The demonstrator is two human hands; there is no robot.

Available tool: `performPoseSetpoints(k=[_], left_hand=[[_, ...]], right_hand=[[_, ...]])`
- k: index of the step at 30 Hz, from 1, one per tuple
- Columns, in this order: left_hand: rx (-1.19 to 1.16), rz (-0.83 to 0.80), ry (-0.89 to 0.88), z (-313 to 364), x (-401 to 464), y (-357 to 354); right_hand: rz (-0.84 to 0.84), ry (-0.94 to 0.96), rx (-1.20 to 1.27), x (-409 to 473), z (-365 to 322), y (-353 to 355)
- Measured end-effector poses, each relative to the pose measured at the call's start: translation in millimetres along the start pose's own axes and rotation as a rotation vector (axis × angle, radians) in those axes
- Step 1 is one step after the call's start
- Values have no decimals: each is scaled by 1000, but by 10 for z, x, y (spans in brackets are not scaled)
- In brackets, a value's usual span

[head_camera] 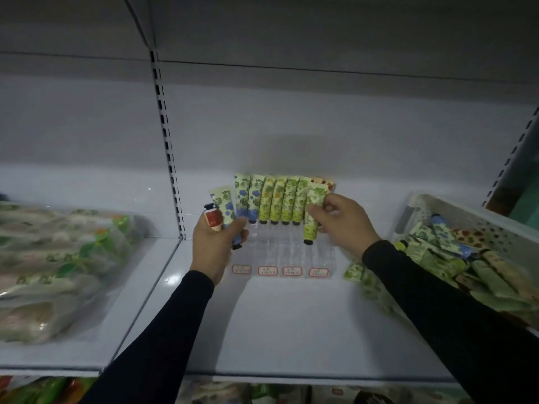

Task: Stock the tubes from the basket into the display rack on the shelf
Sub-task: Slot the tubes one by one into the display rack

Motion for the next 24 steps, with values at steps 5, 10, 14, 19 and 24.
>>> performPoseSetpoints(k=[5, 10, 14, 19, 24], left_hand=[[57, 102, -29, -77, 144, 151], [86, 133, -20, -249, 191, 240], [76, 148, -11, -316, 213, 295], [160, 133, -32, -297, 199, 281], [207, 99, -28, -312, 188, 256]], right_hand=[[40, 28, -23, 210, 14, -109], [92, 25, -41, 314, 63, -162], [104, 20, -35, 352, 78, -168], [123, 42, -22, 372, -29, -146], [135, 97, -48, 383, -86, -188]])
Point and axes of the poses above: each hand's wrist, its own x-axis towards the middle knuckle, its own y-axis out of the back of the hand, z = x × y, the point moved 6 cm from there along x, towards the middle knuckle, and after that the axes turned 3 degrees about -y, right-handed, at the moved point
